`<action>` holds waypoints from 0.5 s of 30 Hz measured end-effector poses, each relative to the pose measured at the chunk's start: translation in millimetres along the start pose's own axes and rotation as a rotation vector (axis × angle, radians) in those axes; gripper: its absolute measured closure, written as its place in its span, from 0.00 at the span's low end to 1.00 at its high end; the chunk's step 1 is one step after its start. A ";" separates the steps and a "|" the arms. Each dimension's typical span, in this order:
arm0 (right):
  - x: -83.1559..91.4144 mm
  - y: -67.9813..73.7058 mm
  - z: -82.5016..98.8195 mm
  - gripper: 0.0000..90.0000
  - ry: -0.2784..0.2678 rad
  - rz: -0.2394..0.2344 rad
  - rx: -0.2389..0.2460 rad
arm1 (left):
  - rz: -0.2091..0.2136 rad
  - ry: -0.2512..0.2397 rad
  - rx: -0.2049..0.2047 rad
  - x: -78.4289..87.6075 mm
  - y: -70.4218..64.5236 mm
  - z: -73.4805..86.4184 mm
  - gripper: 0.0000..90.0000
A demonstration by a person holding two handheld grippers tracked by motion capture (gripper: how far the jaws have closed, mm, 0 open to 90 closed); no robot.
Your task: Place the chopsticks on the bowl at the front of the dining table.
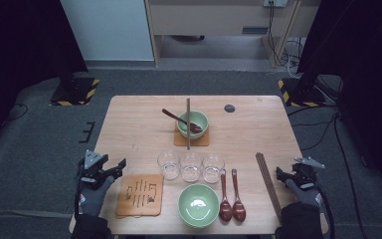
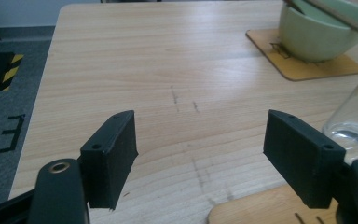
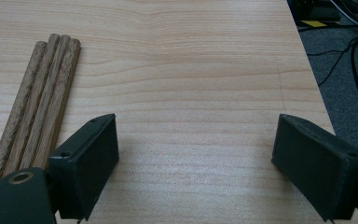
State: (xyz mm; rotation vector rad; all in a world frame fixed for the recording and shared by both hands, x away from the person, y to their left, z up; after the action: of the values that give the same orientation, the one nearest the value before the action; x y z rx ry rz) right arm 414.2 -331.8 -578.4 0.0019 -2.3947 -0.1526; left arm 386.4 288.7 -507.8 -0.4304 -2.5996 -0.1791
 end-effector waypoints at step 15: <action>-0.4 -0.2 0.1 0.14 0.003 0.004 -0.008 | 0.123 -0.101 -0.042 20.8 -38.9 -38.2 0.29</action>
State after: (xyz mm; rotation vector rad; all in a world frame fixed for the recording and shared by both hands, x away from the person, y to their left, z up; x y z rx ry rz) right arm 414.4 -331.9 -578.7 -0.0065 -2.3907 -0.1606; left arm 373.5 249.9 -466.2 -0.6272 -2.6621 -0.1741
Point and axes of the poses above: each handheld gripper's, and its own axes: x roughly backward along the jaws, z roughly out of its underside, y roughly to its left, the point moved 5 cm from there along -x, roughly forward along the jaws, and after that the axes turned 8 degrees about -x, right-handed, at the moved point
